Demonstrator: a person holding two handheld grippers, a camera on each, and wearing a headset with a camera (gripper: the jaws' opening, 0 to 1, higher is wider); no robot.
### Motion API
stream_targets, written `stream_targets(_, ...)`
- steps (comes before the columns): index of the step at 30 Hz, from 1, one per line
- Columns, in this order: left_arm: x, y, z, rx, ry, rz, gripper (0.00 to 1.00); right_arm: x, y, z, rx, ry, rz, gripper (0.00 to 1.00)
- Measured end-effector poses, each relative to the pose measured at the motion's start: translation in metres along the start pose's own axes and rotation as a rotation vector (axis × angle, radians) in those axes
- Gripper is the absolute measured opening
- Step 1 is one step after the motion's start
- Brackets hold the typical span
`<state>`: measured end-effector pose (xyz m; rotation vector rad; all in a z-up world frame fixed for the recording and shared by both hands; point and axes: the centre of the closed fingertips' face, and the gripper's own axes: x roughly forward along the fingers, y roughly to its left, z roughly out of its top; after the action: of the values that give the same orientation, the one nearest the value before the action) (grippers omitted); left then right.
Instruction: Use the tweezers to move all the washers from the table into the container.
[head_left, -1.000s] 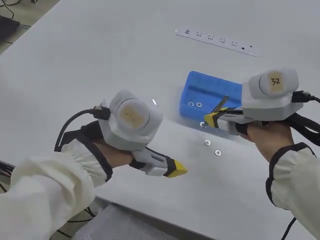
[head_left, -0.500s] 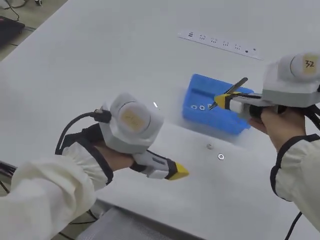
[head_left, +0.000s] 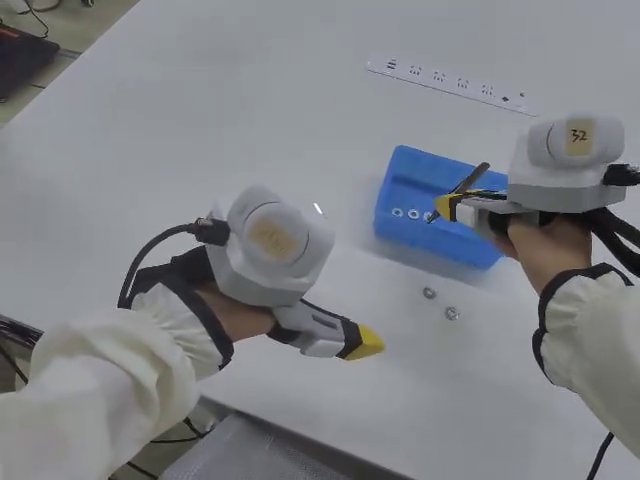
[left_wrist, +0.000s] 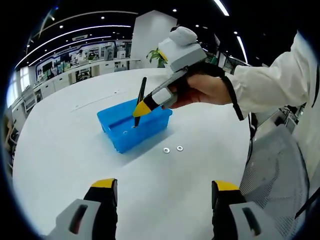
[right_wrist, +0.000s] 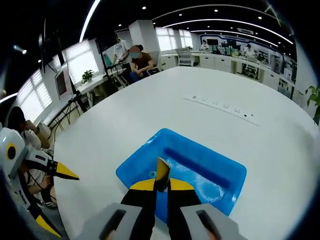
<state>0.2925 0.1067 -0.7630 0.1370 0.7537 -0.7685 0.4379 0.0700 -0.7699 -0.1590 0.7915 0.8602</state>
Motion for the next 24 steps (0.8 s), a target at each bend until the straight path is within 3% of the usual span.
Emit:
stream_targets(12,0.000,-0.002,-0.002,-0.009,0.002,-0.003,0.78,0.008,0.003,-0.012,-0.078,0.044,-0.005,0.03)
stream_targets(24,-0.003,-0.003,-0.001,-0.008,0.000,0.002,0.78,0.002,-0.001,-0.006,-0.077,0.016,-0.020,0.05)
